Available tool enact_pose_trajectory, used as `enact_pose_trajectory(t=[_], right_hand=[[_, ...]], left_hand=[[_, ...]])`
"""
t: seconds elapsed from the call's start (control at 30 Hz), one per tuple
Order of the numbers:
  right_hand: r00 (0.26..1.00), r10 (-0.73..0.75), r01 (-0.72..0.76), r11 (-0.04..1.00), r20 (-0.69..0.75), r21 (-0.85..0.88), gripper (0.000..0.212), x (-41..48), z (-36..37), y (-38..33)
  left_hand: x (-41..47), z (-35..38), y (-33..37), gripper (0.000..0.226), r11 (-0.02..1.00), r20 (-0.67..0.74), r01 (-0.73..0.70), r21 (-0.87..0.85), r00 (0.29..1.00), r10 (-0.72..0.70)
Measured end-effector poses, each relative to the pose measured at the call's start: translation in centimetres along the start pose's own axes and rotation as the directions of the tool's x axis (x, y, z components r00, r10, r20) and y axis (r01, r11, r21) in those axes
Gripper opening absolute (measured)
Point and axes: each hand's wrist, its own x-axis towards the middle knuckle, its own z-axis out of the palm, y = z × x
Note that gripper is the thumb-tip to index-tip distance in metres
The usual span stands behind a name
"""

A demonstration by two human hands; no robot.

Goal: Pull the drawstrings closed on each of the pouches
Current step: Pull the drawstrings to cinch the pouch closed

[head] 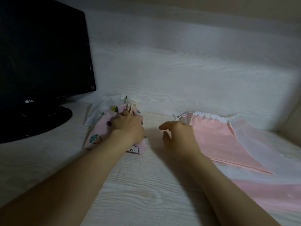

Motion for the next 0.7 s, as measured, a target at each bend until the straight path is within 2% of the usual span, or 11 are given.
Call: enact_pose_trajectory(t=[0.1, 0.2, 0.27, 0.37, 0.43, 0.5, 0.6, 0.7], right_hand=[[0.988, 0.156, -0.153, 0.976, 0.005, -0.155, 0.038, 0.0, -1.6, 1.7], [0.931, 0.360, -0.337, 0.910, 0.057, -0.240, 0.040, -0.2, -2.4, 2.6], [0.890, 0.442, -0.404, 0.878, 0.112, -0.255, 0.036, -0.4, -2.5, 2.9], [0.874, 0.463, -0.419, 0.871, 0.147, -0.257, 0.033, -0.7, -2.4, 3.5], [0.873, 0.473, -0.434, 0.864, 0.119, -0.256, 0.037, -0.7, -2.5, 3.7], [0.879, 0.470, -0.436, 0.861, 0.083, -0.263, 0.032, -0.7, -2.7, 3.7], [0.911, 0.413, -0.399, 0.880, 0.001, -0.259, 0.031, -0.7, -2.8, 3.4], [0.926, 0.361, -0.376, 0.905, -0.107, -0.201, 0.046, -0.3, -3.0, 3.1]], left_hand=[[-0.3, -0.2, 0.5, 0.059, 0.997, -0.132, -0.046, 0.058, 0.990, 0.053], [-0.7, 0.1, 1.7, 0.027, 0.946, -0.323, -0.323, -0.008, 0.897, 0.303], [-1.2, 0.6, 2.4, 0.017, 0.832, -0.311, -0.534, -0.149, 0.824, 0.473], [-1.7, 1.8, 3.5, 0.018, 0.684, -0.251, -0.676, -0.275, 0.737, 0.627], [-1.7, 2.4, 4.0, 0.020, 0.628, -0.226, -0.690, -0.360, 0.718, 0.659], [-1.4, 2.7, 4.1, 0.021, 0.620, -0.223, -0.679, -0.393, 0.724, 0.653], [-1.1, 2.8, 3.8, 0.020, 0.623, -0.279, -0.634, -0.459, 0.768, 0.576], [-0.8, 2.5, 3.7, 0.018, 0.580, -0.390, -0.604, -0.547, 0.797, 0.462]])
